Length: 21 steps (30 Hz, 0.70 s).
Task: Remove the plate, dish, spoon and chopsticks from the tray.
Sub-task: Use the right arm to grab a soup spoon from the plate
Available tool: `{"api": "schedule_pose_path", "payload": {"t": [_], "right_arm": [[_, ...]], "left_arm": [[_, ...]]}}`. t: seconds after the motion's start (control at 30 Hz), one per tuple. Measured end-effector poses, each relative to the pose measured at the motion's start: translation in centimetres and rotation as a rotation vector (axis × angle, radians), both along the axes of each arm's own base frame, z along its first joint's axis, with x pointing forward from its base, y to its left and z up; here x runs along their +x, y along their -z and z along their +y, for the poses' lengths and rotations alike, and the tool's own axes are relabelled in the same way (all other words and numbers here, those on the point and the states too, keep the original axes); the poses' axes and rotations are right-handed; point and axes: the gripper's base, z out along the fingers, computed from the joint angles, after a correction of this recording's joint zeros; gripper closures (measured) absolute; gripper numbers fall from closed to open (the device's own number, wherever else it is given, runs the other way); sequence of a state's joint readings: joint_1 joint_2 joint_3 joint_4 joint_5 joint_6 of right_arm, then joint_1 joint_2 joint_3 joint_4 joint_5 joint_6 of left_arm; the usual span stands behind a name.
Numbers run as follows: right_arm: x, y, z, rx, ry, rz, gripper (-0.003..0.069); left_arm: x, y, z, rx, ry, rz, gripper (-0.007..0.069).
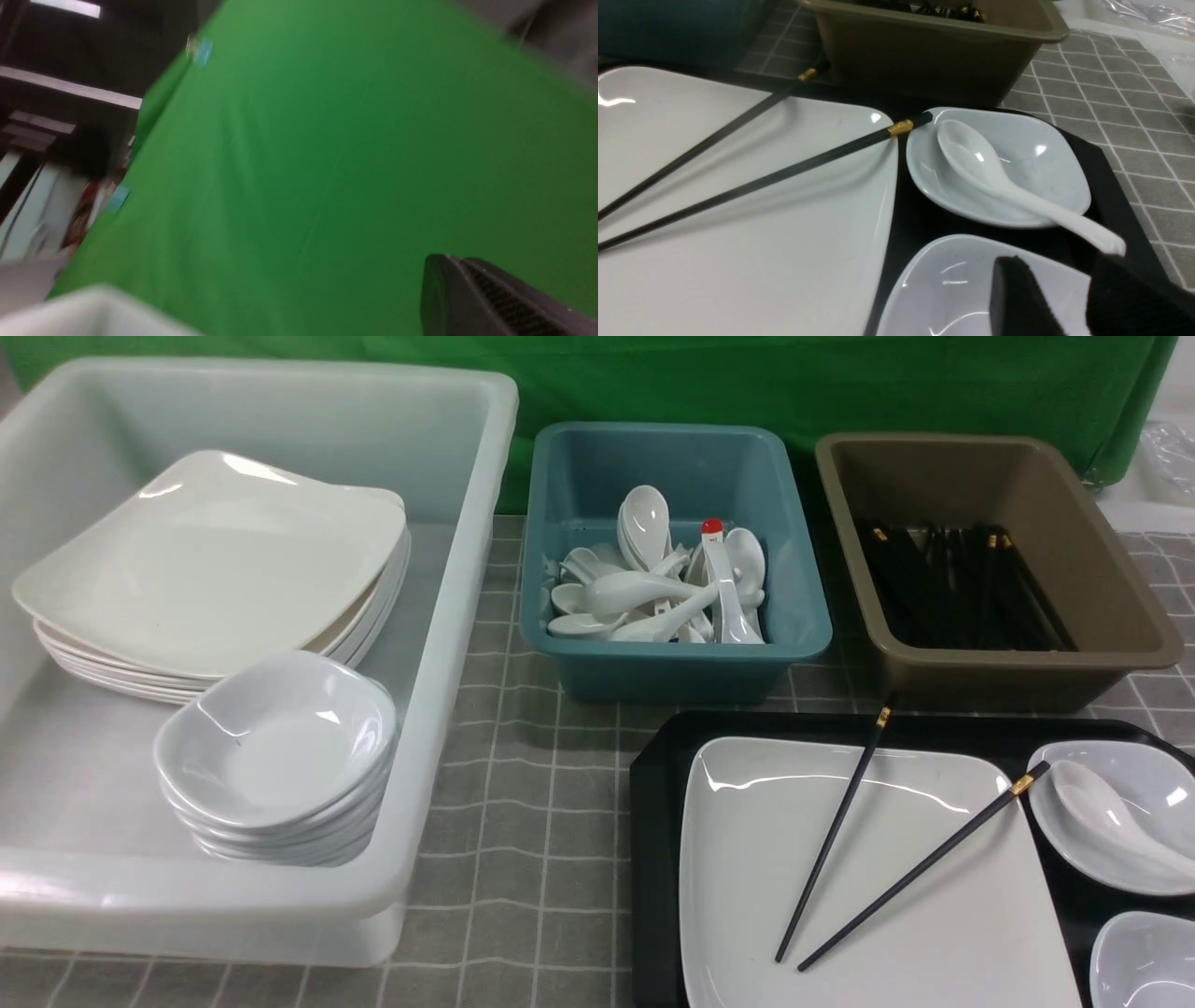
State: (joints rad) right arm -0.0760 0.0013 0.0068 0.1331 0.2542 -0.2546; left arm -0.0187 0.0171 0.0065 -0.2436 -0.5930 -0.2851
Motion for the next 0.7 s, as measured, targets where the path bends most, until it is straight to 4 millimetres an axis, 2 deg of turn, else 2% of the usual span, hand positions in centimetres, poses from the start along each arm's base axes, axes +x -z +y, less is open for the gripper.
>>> {"api": "schedule_pose_path", "payload": {"t": [0.03, 0.13, 0.2, 0.27, 0.3, 0.37, 0.4, 0.43, 0.5, 0.53, 0.6, 0.63, 0.67, 0.7], "right_arm": [[0.0, -0.1, 0.0, -0.001, 0.002, -0.012, 0.0391], [0.1, -0.5, -0.1, -0.004, 0.008, -0.056, 0.0391], [0.2, -0.7, -0.1, -0.005, 0.01, -0.077, 0.0391], [0.2, -0.7, -0.1, -0.004, 0.011, -0.081, 0.0391], [0.2, -0.7, -0.1, -0.004, 0.011, -0.082, 0.0391], [0.2, -0.9, -0.1, 0.048, 0.022, -0.099, 0.0391], [0.3, -1.3, 0.0, 0.222, 0.055, -0.151, 0.0391], [0.3, -1.4, 0.0, 0.245, 0.059, -0.159, 0.0391], [0.4, -2.3, -0.1, 0.548, 0.114, -0.266, 0.0391], [0.4, -2.6, -0.2, 0.629, 0.127, -0.297, 0.0391], [0.4, -3.1, -0.4, 0.775, 0.144, -0.36, 0.0391], [0.4, -3.1, -0.4, 0.785, 0.145, -0.365, 0.0391], [0.4, -3.3, -0.4, 0.815, 0.147, -0.384, 0.0391], [0.4, -3.6, -0.5, 0.852, 0.147, -0.416, 0.0391]], "left_arm": [[-0.3, -0.5, 0.0, -0.019, 0.008, -0.055, 0.0604], [-0.7, -2.7, -0.1, -0.054, 0.061, -0.077, 0.0604], [-0.9, -5.3, -0.4, -0.059, 0.099, -0.037, 0.0604], [-0.7, -8.0, -0.8, -0.02, 0.121, 0.047, 0.0604], [-0.5, -8.2, -0.8, -0.016, 0.126, 0.075, 0.0604], [-0.1, -9.7, -1.1, 0.015, 0.133, 0.173, 0.0604], [1.1, -11.3, -1.3, 0.042, 0.144, 0.345, 0.0604], [1.3, -11.7, -1.4, 0.046, 0.145, 0.363, 0.0604], [3.7, -12.5, -1.7, 0.128, 0.158, 0.636, 0.0604], [4.2, -12.4, -1.9, 0.168, 0.165, 0.718, 0.0604], [6.6, -11.6, -2.4, 0.266, 0.229, 0.955, 0.0604], [6.9, -11.6, -2.5, 0.274, 0.232, 0.961, 0.0604], [7.7, -10.9, -2.8, 0.311, 0.272, 1.056, 0.0604], [9.3, -9.7, -3.3, 0.374, 0.353, 1.19, 0.0604]]}}
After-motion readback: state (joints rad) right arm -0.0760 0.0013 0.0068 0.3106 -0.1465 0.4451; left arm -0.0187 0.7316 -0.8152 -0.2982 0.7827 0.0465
